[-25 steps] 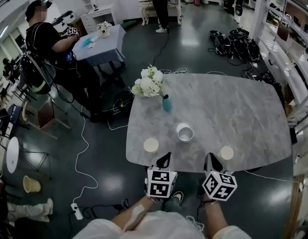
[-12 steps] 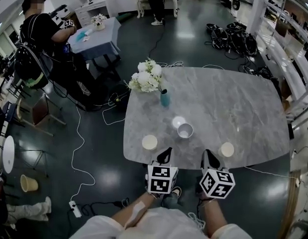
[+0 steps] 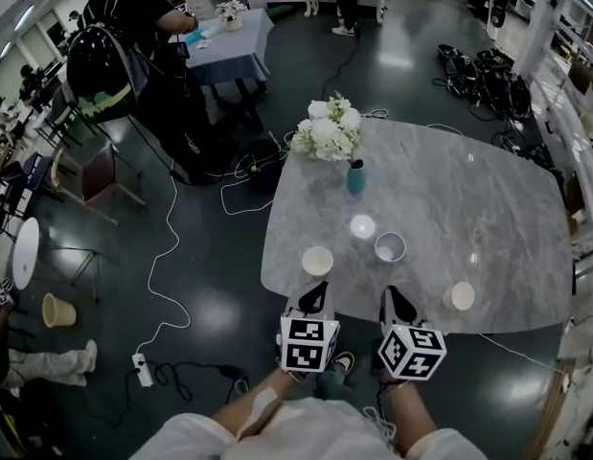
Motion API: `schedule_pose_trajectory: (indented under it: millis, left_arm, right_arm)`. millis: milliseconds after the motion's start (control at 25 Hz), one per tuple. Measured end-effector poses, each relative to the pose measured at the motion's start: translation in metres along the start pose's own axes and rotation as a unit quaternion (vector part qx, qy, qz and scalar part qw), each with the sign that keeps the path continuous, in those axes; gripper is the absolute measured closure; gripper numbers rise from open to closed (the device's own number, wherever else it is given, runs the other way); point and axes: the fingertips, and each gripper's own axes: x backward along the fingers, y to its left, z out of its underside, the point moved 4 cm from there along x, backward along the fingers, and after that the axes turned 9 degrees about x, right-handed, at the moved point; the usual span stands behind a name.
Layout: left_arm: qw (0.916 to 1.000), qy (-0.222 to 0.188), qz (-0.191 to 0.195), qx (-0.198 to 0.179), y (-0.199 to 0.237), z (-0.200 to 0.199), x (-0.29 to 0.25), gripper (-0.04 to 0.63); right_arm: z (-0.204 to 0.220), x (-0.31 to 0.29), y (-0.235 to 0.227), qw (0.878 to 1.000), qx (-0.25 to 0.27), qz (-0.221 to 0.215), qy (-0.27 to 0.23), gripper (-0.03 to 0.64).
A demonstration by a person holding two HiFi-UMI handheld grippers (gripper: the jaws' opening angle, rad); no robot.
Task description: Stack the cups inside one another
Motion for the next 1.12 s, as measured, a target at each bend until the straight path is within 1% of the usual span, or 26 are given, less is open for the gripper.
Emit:
schedule_pose_trajectory:
  millis: [240,440,640,760,960,1120]
  left_arm:
    - [0.9977,-0.003,-0.056,0.038,0.044,0.014,0.02,0.601]
    - [0.994,-0.001,-0.087,0.067,0.07,0.032,0.029,0.6]
    - [0.9909,0.0,-0.103,0.087,0.09,0.046,0.032,0.6]
    - [0.9892,0.003,-0.109,0.098,0.098,0.055,0.03,0.6]
    - [0.9864,0.011,-0.119,0.112,0.109,0.066,0.029,0.6]
    - [0.9845,0.013,-0.128,0.119,0.118,0.068,0.023,0.6]
  right_arm:
    - [0.005,-0.031,0.035,0.998,0.026,-0.061,0.014,0.607]
    - [0.018,-0.051,0.055,0.995,0.047,-0.087,0.032,0.606]
    - [0.032,-0.065,0.074,0.991,0.064,-0.105,0.047,0.596]
    - [0.04,-0.074,0.079,0.989,0.069,-0.113,0.058,0.551]
    - [0.049,-0.087,0.086,0.987,0.079,-0.12,0.071,0.531]
    - [0.053,-0.104,0.09,0.985,0.086,-0.13,0.076,0.503]
